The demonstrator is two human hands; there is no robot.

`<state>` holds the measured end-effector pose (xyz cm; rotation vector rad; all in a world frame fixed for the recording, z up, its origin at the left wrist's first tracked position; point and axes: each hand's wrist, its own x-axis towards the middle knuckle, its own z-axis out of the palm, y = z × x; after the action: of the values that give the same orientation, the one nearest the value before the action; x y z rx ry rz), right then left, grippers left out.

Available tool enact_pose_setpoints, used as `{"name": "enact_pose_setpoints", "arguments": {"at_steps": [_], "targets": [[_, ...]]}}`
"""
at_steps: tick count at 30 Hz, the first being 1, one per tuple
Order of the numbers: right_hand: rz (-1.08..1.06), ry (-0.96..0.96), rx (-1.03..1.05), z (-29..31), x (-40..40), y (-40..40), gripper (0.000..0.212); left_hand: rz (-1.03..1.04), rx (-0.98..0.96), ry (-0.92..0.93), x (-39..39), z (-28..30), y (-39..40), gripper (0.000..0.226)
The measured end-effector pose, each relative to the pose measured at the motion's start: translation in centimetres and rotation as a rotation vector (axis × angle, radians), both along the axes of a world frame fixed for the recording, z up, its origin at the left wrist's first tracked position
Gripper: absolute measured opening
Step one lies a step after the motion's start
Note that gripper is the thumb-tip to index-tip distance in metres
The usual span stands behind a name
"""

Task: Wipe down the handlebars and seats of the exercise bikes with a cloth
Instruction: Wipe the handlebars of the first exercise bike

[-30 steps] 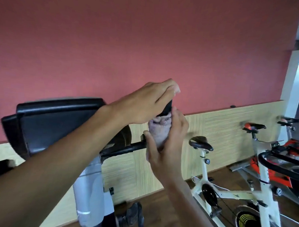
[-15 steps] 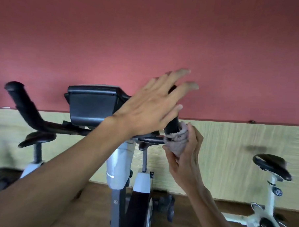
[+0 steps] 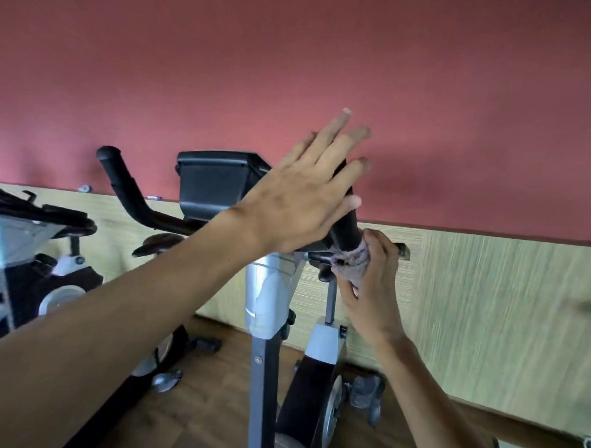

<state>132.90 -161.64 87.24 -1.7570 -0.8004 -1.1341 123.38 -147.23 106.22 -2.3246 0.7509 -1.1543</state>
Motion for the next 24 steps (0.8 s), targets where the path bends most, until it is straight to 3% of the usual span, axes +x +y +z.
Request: {"name": "enact_pose_setpoints", "arguments": {"at_steps": [7,11,14,20,24], "targets": [[0.074,-0.102,-0.050,1.9,0.4,-0.3,0.082,0.308,0.243,-0.208,0.0,-1.0,-2.5,0.044],[0.116,-0.182,-0.090,1.6,2.4,-1.6,0.075,0.565,0.507,-0.084,0.8,-2.4,-5.2,0.041],[0.149,-0.219,-0.137,1.0,4.2,-2.6,0.071,0.656,0.412,0.038,0.6,-1.7,-7.6,0.033],[0.230,-0.242,-0.007,0.5,5.2,-2.6,0.060,0.804,0.350,0.122,1.4,-1.1,-10.2,0.039],[0.173,-0.330,-0.008,1.0,5.7,-2.6,0.066,0.833,0.291,0.169,2.2,-1.1,-10.9,0.040]]}}
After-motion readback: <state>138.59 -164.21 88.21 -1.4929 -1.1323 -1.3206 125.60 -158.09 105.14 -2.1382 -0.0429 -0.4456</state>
